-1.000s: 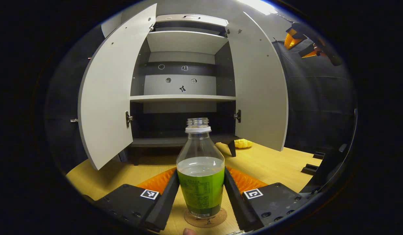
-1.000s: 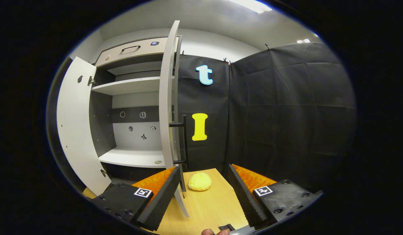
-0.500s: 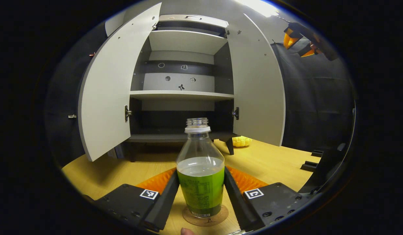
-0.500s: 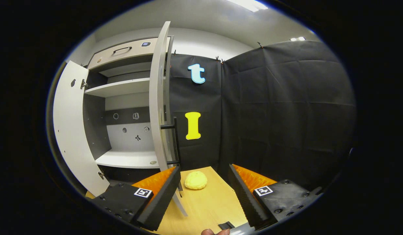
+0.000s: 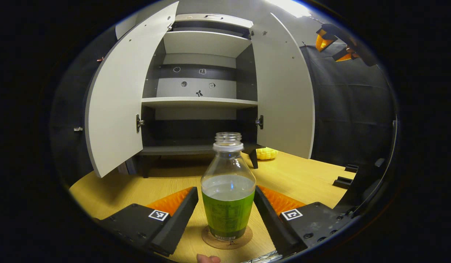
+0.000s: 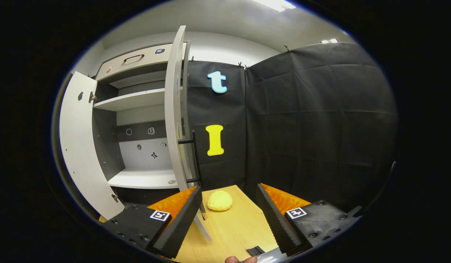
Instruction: Grasp the bottle in the cabinet with the left hand and place it on the coaster, then close the right door with the right hand and the left door with the left hand.
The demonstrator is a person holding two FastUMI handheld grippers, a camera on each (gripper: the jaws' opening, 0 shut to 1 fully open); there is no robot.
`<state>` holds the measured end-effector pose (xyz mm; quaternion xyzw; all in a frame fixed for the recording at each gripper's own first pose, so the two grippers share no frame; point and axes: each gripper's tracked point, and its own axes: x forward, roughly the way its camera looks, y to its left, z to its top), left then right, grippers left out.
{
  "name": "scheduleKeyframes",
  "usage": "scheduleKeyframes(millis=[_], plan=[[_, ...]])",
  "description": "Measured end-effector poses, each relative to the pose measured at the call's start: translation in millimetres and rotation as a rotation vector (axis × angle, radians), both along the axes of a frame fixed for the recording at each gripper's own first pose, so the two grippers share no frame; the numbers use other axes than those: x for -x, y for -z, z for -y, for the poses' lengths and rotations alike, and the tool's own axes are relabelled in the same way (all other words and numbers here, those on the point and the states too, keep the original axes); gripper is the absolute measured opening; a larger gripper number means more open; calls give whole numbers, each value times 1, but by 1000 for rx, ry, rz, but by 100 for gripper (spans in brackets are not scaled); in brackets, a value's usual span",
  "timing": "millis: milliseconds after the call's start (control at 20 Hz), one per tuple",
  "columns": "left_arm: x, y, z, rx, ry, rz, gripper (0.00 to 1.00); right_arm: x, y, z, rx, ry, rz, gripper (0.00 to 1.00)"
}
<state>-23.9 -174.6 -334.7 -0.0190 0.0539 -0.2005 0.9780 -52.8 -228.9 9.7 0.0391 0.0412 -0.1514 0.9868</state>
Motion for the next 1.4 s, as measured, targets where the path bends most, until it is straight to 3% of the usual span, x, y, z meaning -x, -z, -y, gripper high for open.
scheduleKeyframes(millis=[400, 700, 900, 1000, 1050, 1250, 1400], plan=[[39, -31, -36, 4, -6, -31, 96, -3, 8, 0, 32, -21, -2, 99], [40, -107, -101, 55, -151, -31, 96, -24, 10, -7, 29, -74, 14, 99], [35, -155, -140, 57, -231, -12, 95, -43, 5, 6, 11, -56, 39, 99], [32, -172, -159, 48, -272, -5, 95, -56, 3, 13, -13, -61, 43, 94], [37, -181, -166, 57, -290, -4, 95, -64, 5, 14, -28, -79, 43, 99], [33, -210, -200, 115, -368, -7, 95, -93, 3, 21, -98, -102, 55, 98], [34, -219, -227, 96, -414, -12, 95, -100, -1, 22, -100, -111, 67, 98]])
